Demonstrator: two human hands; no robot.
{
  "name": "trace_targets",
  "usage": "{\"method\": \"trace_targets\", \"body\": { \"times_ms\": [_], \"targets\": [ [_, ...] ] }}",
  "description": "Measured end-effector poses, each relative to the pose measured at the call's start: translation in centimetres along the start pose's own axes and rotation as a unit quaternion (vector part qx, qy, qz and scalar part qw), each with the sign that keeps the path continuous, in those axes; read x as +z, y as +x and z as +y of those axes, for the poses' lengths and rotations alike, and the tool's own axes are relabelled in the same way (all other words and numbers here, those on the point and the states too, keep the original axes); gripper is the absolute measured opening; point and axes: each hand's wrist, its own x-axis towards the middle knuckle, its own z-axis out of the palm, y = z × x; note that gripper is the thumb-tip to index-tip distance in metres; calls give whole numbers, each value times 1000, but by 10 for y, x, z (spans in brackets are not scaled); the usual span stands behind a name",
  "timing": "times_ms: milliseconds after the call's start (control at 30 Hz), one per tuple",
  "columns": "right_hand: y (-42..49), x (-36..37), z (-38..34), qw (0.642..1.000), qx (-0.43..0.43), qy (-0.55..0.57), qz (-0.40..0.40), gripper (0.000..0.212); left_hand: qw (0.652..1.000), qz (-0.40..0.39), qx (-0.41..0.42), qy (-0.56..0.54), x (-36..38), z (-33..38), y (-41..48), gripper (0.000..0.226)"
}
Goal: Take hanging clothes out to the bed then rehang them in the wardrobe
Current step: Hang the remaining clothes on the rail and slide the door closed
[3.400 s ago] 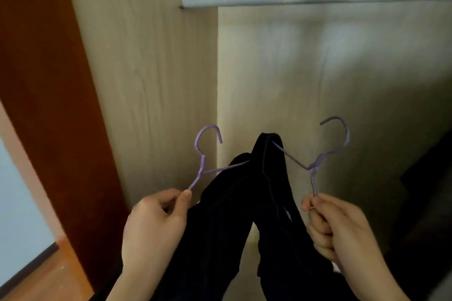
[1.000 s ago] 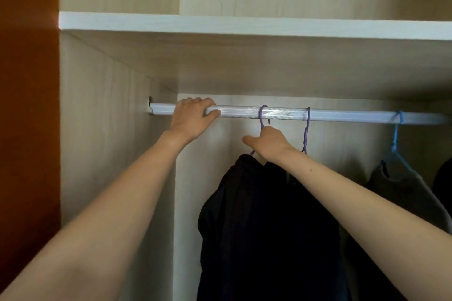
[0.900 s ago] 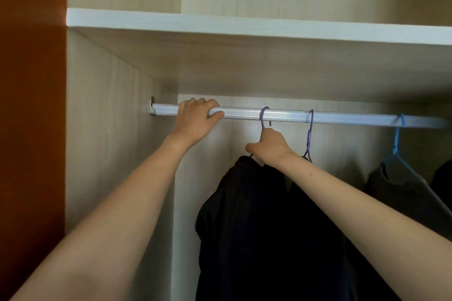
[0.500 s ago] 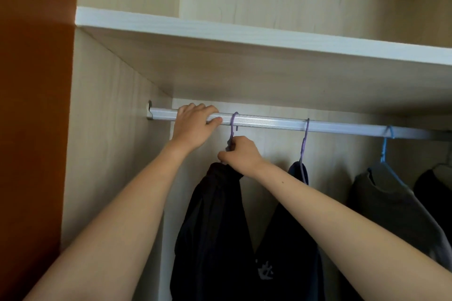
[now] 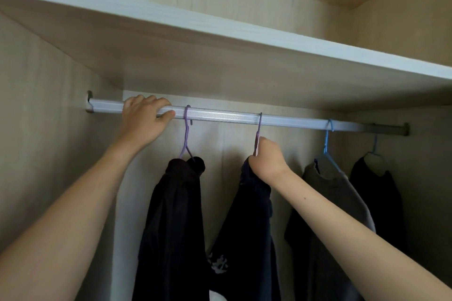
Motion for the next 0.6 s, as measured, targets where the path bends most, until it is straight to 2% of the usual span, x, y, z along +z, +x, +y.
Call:
{"method": "trace_targets", "body": {
  "times_ms": [33,100,133,200,300,367,433,467,533,600],
  "targets": [
    [1,1,3,1000,15,13,-5,6,1000,4,2,0,1,0,0,33],
    [3,8,8,998,40,45,-33,20,1000,14,6,1,1,-1,0,31],
    [4,12,10,997,43,56,-44,19,1000,16,8,2,1,-2,0,29],
    [6,17,12,996,42,69,-46,17,1000,14,7,-1,1,-1,0,26],
    [8,21,11,994,28,92,-49,31,1000,15,5,-5,0,0,-2,23],
    [6,23,9,991,21,117,-60,29,1000,14,11,-2,0,-1,-2,21],
    [0,18,8,988,10,139,-66,16,1000,14,17,-2,1,-4,-2,21],
    [-3,13,9,988,4,139,-62,20,1000,17,20,-2,1,-5,-3,23],
    [-6,-4,18,992,-5,120,-28,40,999,29,26,2,3,-7,-3,27],
    [-7,-26,37,997,-11,72,33,45,999,36,31,9,6,-6,-2,30]
  ]
}}
